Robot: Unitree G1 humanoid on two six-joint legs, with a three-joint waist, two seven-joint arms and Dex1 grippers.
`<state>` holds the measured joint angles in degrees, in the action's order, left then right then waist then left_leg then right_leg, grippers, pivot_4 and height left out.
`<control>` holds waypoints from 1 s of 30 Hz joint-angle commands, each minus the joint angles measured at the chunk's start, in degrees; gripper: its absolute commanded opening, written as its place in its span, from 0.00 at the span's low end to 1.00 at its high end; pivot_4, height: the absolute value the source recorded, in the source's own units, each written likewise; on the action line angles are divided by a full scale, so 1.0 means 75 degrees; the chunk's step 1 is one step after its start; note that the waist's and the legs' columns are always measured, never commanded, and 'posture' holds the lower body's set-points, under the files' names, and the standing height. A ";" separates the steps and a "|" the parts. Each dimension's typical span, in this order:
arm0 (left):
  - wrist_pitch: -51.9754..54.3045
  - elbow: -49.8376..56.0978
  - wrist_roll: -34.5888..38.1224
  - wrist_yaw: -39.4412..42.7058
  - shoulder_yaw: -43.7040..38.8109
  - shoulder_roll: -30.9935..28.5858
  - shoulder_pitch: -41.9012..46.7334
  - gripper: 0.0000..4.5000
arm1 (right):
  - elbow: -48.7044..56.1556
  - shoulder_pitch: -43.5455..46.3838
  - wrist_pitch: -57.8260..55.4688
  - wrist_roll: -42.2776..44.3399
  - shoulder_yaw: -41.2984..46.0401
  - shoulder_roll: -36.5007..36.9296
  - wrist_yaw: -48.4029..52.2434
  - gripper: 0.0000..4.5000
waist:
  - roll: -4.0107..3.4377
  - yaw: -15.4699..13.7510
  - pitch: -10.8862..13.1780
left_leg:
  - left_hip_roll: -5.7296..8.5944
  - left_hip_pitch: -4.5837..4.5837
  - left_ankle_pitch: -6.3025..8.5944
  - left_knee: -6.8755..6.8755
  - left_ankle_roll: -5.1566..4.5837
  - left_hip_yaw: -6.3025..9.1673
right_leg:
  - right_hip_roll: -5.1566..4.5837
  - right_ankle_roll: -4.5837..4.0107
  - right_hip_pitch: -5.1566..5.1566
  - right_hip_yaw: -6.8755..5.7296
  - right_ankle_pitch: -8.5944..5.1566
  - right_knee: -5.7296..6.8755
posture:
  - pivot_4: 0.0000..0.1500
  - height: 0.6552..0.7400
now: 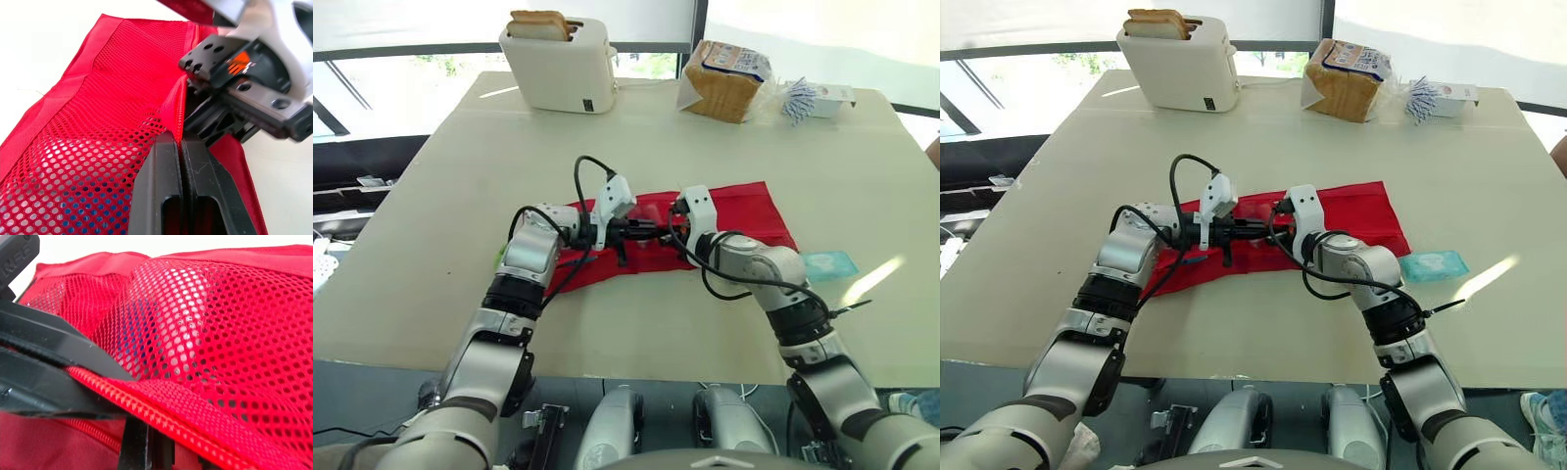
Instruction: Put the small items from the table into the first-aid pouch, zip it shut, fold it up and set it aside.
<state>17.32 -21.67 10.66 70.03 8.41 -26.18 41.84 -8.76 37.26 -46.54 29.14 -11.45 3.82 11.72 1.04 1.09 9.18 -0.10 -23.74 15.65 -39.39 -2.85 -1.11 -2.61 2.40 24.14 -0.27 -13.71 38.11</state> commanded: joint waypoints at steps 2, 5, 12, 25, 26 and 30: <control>-0.0093 0.0123 0.0037 -0.0018 0.0043 0.0025 0.0011 0.00 | 0.0423 -0.0296 0.0220 0.0087 0.0011 -0.0098 0.0798 0.39 | -0.0001 -0.0005 0.0000 | 0.0000 -0.0001 0.0000 0.0000 0.0000 -0.0001 | -0.0001 0.0000 0.0000 0.0000 0.0000 -0.0001 | 1.00 1.00; -0.0242 -0.0109 -0.0090 -0.0119 0.0032 -0.0029 0.0072 0.00 | 0.1887 -0.0749 0.0091 0.0167 0.0207 0.0653 0.1175 0.61 | -0.0004 -0.0092 -0.0001 | 0.0002 -0.0001 0.0000 0.0000 0.0000 0.0001 | -0.0006 0.0000 -0.0001 -0.0002 0.0000 -0.0001 | 1.00 1.00; -0.0529 -0.0405 -0.0228 -0.0283 0.0071 -0.0097 0.0144 0.00 | 0.5510 -0.2203 -0.1338 0.2173 0.1726 0.3128 0.2421 0.93 | -0.0010 -0.0073 0.0003 | 0.0004 -0.0013 0.0020 -0.0001 -0.0034 0.0013 | -0.0008 0.0001 -0.0001 -0.0011 0.0000 -0.0012 | 1.00 1.00; -0.1000 -0.0414 -0.0323 -0.0135 0.0188 -0.0006 0.0571 0.00 | 0.7811 -0.4337 -0.0827 0.2540 0.3966 0.5169 0.2628 0.93 | -0.0008 -0.0188 0.0005 | 0.0000 -0.0013 0.0023 0.0001 -0.0039 0.0015 | -0.0005 0.0001 -0.0005 -0.0012 0.0000 -0.0016 | 1.00 1.00; -0.1016 -0.0390 -0.0356 -0.0181 0.0243 0.0068 0.0584 0.00 | 0.7908 -0.4617 -0.0686 0.2578 0.4282 0.5285 0.2758 0.93 | -0.0005 -0.0215 0.0004 | 0.0005 -0.0016 0.0023 -0.0001 -0.0039 0.0015 | -0.0008 0.0002 -0.0005 -0.0012 -0.0001 -0.0018 | 1.00 1.00; -0.1186 -0.0534 -0.0771 -0.0693 0.0590 0.0508 0.0628 0.00 | 0.8041 -0.5822 -0.0413 0.3063 0.5923 0.5678 0.3484 0.97 | -0.0005 -0.0262 0.0004 | 0.0006 0.0003 0.0026 -0.0009 -0.0044 0.0011 | -0.0008 0.0003 -0.0033 -0.0010 0.0000 -0.0024 | 1.00 1.00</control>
<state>9.79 -26.22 6.03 66.59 11.96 -23.52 45.53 49.77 -4.39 -51.34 50.29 26.90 45.39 35.31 1.00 -0.87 9.21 -0.06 -23.72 15.85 -39.47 -3.19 -1.02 -2.67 2.42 23.89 -0.34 -13.71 37.93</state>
